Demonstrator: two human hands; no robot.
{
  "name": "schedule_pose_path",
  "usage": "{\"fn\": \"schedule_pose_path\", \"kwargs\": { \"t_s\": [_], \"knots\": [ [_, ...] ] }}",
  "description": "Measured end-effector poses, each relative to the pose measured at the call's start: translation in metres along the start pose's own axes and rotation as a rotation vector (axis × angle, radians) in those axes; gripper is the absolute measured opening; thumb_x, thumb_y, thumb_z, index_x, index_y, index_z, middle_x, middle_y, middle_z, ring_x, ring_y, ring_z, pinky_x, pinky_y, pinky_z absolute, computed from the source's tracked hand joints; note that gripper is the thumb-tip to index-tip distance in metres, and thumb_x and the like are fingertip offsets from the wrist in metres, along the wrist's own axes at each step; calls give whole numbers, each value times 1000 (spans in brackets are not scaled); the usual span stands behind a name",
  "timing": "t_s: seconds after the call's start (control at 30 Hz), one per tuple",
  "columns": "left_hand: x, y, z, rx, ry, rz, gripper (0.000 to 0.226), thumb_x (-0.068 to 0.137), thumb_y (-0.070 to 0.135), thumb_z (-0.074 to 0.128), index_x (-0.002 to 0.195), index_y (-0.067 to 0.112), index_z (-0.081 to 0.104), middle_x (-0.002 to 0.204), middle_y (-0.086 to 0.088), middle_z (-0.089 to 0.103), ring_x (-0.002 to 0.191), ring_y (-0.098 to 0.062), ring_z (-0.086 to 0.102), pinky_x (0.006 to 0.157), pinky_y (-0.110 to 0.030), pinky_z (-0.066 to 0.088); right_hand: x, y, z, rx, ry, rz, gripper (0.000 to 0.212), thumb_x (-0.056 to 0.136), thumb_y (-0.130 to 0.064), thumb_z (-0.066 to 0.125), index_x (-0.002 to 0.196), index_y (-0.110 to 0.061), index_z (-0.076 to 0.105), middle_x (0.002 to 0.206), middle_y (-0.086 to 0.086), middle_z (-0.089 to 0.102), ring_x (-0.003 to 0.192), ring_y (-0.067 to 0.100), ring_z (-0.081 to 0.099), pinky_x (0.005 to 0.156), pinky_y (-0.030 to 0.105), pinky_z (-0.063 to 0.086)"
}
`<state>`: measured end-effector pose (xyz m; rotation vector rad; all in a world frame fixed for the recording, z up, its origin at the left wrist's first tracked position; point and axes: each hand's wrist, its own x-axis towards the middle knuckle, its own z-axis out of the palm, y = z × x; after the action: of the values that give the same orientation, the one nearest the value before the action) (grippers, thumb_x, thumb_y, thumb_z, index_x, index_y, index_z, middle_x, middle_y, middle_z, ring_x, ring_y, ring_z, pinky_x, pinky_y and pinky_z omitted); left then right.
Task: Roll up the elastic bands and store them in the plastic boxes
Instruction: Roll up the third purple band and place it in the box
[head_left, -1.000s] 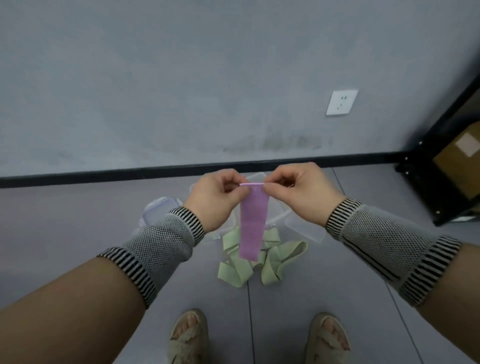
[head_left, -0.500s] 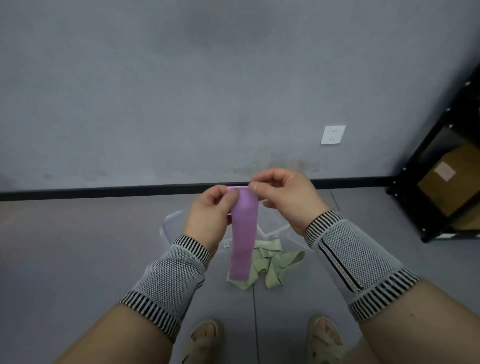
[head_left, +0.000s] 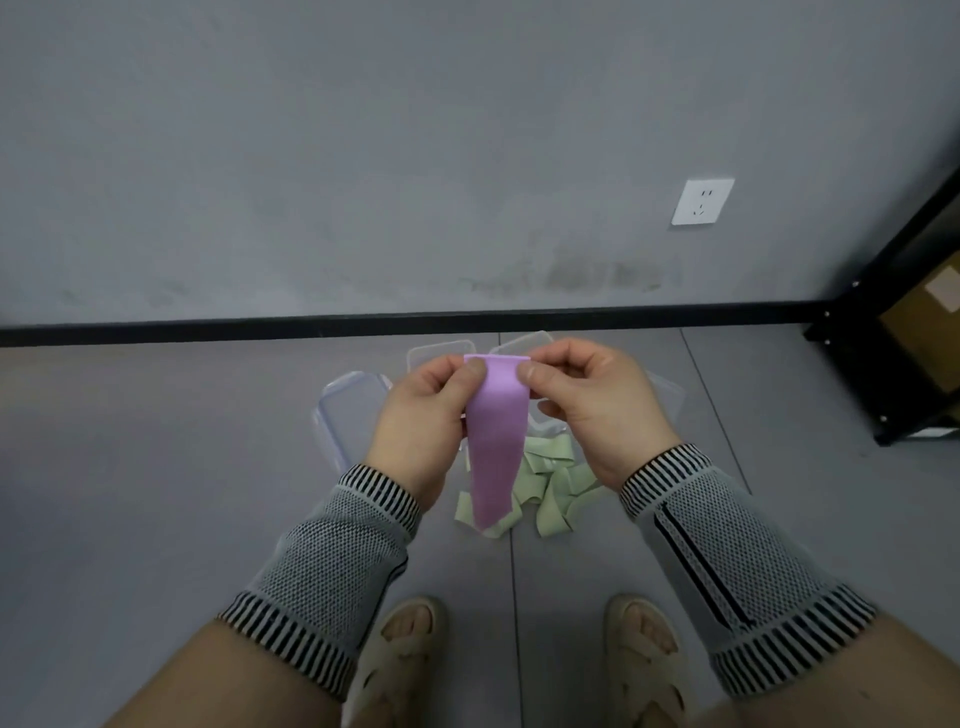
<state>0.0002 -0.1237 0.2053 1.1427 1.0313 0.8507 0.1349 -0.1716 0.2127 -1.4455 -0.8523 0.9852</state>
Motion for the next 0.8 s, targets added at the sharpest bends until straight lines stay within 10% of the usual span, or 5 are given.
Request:
{"fn": "schedule_pose_path", "kwargs": {
  "t_s": [0.8],
  "knots": [
    [9,-4,-1,13,-113,-75,16,92,12,54,91,2,67,91,-21,67,78,-25,61,72,-35,52,7,9,2,1,-41,-58,20,82,1,66,73,-17,68,77,10,67,72,18,61,74,37,54]
  ]
}}
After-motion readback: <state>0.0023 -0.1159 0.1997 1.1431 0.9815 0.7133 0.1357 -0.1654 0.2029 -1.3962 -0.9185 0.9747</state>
